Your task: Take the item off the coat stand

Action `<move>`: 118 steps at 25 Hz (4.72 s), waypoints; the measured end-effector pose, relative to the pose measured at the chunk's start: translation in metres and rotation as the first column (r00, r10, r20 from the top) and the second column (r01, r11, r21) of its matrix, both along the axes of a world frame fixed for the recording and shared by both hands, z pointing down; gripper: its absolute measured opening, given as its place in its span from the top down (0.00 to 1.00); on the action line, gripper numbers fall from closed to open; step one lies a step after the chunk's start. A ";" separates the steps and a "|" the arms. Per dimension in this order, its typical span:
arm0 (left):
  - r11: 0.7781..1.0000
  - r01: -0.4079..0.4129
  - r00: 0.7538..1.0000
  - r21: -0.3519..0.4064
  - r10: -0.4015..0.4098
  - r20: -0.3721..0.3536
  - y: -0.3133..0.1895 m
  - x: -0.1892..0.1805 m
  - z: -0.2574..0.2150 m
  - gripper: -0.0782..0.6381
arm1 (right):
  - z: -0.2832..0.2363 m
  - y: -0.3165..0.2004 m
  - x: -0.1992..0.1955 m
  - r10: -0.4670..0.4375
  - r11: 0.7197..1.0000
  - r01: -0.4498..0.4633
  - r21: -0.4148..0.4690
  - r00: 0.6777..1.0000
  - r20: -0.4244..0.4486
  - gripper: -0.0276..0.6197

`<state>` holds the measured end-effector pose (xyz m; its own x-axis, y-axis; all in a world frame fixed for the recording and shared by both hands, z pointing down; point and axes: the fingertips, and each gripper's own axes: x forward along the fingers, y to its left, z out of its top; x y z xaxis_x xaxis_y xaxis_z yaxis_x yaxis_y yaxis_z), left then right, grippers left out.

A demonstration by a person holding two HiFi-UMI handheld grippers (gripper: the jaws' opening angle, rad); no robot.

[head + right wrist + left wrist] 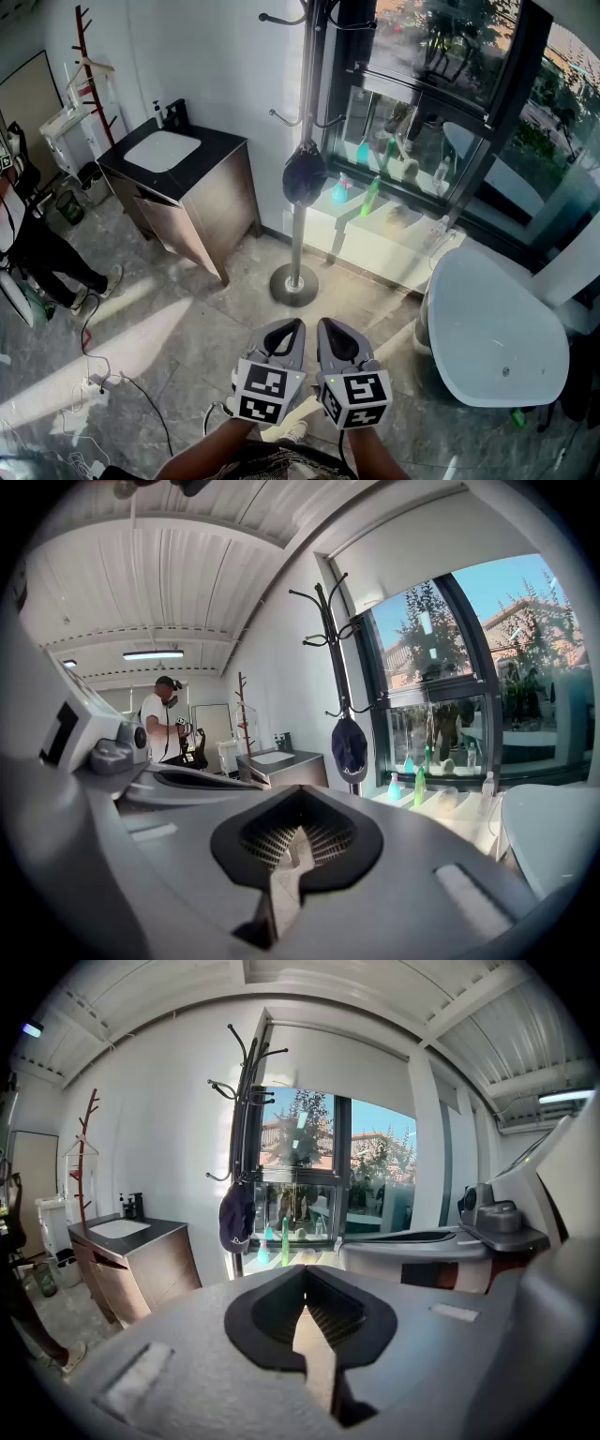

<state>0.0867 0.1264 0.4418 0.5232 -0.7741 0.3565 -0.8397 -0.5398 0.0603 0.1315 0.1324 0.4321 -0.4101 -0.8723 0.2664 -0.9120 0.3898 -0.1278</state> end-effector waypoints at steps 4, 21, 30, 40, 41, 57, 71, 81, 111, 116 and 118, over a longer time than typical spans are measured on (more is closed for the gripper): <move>1.000 0.011 1.000 -0.005 -0.011 -0.001 0.002 0.006 0.003 0.89 | 0.003 -0.001 0.007 -0.004 1.000 0.004 -0.002 1.000 0.001 0.95; 1.000 0.027 0.999 -0.004 -0.027 -0.017 -0.083 0.001 0.014 0.89 | 0.008 -0.084 0.006 0.017 1.000 -0.017 0.014 0.998 -0.056 0.95; 1.000 0.000 1.000 0.006 0.000 -0.023 -0.158 -0.016 0.008 0.89 | 0.011 -0.155 -0.009 0.036 0.999 -0.035 0.020 0.995 -0.093 0.95; 0.999 -0.038 0.999 0.011 0.039 -0.022 -0.231 -0.037 -0.001 0.89 | 0.005 -0.234 -0.022 0.098 0.995 -0.096 0.026 0.985 -0.141 0.93; 0.999 -0.040 0.999 0.009 0.040 -0.024 -0.237 -0.040 0.000 0.89 | 0.007 -0.241 -0.023 0.106 0.994 -0.103 0.024 0.984 -0.142 0.92; 0.997 -0.071 0.997 -0.008 0.070 -0.028 -0.299 -0.072 0.014 0.89 | 0.035 -0.333 -0.033 0.180 0.982 -0.186 -0.015 0.965 -0.191 0.83; 0.997 -0.082 0.997 -0.015 0.082 -0.016 -0.335 -0.078 0.023 0.89 | 0.073 -0.395 -0.026 0.212 0.969 -0.235 -0.080 0.951 -0.224 0.75; 0.995 -0.101 0.995 0.008 0.101 -0.008 -0.350 -0.070 0.016 0.89 | 0.051 -0.403 -0.024 0.236 0.970 -0.242 0.009 0.935 -0.264 0.94; 0.997 -0.064 0.997 0.050 0.066 -0.033 -0.292 -0.073 0.001 0.89 | 0.005 -0.295 -0.027 0.269 0.960 -0.249 0.126 0.945 -0.184 0.94; 0.996 -0.059 0.998 0.062 0.061 -0.034 -0.277 -0.070 -0.003 0.89 | -0.007 -0.272 -0.025 0.261 0.962 -0.241 0.131 0.951 -0.167 0.94; 0.996 -0.051 0.998 0.068 0.053 -0.035 -0.272 -0.070 -0.005 0.89 | -0.012 -0.265 -0.023 0.262 0.961 -0.240 0.138 0.951 -0.164 0.94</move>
<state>0.0169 -0.1454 0.4363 0.5751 -0.7669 0.2847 -0.8082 -0.5865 0.0527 0.1089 -0.1328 0.4202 -0.1287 -0.9698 0.2072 -0.9859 0.1476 0.0786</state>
